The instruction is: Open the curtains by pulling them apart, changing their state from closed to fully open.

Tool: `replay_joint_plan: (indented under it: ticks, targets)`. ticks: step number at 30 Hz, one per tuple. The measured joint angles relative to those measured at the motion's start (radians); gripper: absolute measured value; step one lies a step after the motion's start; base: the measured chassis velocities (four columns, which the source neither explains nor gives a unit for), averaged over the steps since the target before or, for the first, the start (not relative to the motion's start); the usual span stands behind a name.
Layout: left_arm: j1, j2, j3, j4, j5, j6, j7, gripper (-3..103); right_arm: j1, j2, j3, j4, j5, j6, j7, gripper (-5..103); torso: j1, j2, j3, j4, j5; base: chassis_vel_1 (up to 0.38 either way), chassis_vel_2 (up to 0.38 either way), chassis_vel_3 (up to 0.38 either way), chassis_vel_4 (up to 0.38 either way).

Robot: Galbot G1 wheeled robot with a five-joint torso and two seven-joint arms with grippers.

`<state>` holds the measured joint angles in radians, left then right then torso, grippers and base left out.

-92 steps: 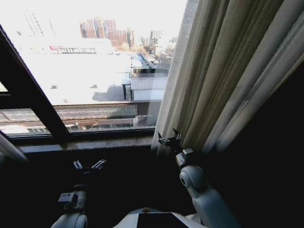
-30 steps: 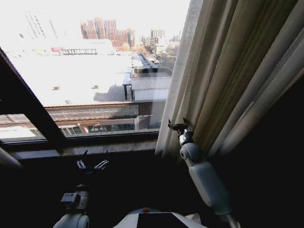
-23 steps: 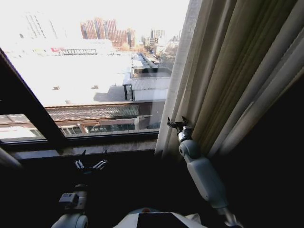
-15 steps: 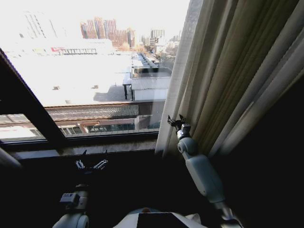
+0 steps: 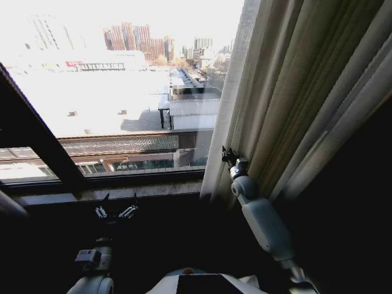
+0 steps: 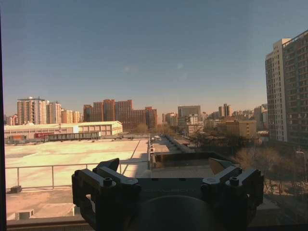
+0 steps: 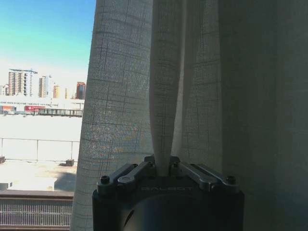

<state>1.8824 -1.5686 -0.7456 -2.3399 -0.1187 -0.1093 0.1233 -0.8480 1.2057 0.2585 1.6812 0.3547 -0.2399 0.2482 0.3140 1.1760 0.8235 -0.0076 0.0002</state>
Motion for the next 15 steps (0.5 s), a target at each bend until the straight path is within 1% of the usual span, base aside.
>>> replay_joint_plan:
  ticks: [1, 2, 3, 5, 8, 9, 11, 13, 15]
  targets:
    - [0.0, 0.0, -0.001, -0.002, 0.0, 0.0, 0.0, 100, 0.002, -0.003, 0.003, 0.0, 0.003, 0.001, -0.001, 5, 0.0, 0.0, 0.0, 0.0, 0.0001, 0.0, 0.0, 0.0, 0.0]
    - [0.001, -0.001, -0.002, -0.003, 0.0, 0.0, 0.0, 100, 0.004, -0.006, 0.006, -0.001, 0.006, 0.002, -0.002, 5, 0.0, 0.0, 0.0, 0.0, 0.0001, 0.0, 0.0, 0.0, 0.0]
    - [0.002, -0.002, -0.003, -0.003, 0.0, 0.0, 0.0, 100, 0.009, -0.012, 0.011, -0.003, 0.014, 0.002, -0.002, 2, 0.0, 0.0, 0.0, 0.0, 0.0001, 0.0, 0.0, 0.0, 0.0]
    - [0.003, -0.002, -0.003, -0.003, 0.0, 0.0, 0.0, 100, 0.013, -0.017, 0.014, -0.006, 0.019, 0.002, -0.002, 1, 0.0, 0.0, 0.0, 0.0, 0.0002, 0.0, 0.0, 0.0, 0.0]
    - [0.004, -0.002, -0.003, -0.003, 0.0, -0.001, 0.0, 100, 0.034, -0.053, 0.031, -0.017, 0.043, 0.002, -0.003, 0, 0.0, 0.0, 0.0, -0.0001, 0.0001, 0.0, 0.0, 0.0, 0.0]
    - [0.004, -0.002, -0.003, -0.003, 0.0, -0.001, 0.0, 100, 0.034, -0.053, 0.031, -0.017, 0.043, 0.002, -0.003, 0, 0.0, 0.0, 0.0, -0.0001, 0.0001, 0.0, 0.0, 0.0, 0.0]
    - [0.003, -0.002, -0.004, -0.003, -0.001, -0.001, 0.0, 100, 0.045, -0.079, 0.041, -0.019, 0.066, -0.001, -0.003, 0, 0.0, 0.0, 0.0, 0.0, 0.0001, 0.0, 0.0, 0.0, 0.0]
    - [0.002, -0.002, -0.005, -0.003, -0.001, -0.001, 0.0, 100, 0.048, -0.087, 0.045, -0.019, 0.075, -0.002, -0.003, 0, 0.0, 0.0, 0.0, 0.0, 0.0001, 0.0, 0.0, 0.0, 0.0]
    - [0.001, -0.002, -0.005, -0.003, -0.001, -0.001, 0.0, 100, 0.048, -0.114, 0.053, -0.007, 0.107, -0.005, -0.003, 0, 0.0, 0.0, 0.0, -0.0002, 0.0002, 0.0, 0.0, 0.0, 0.0]
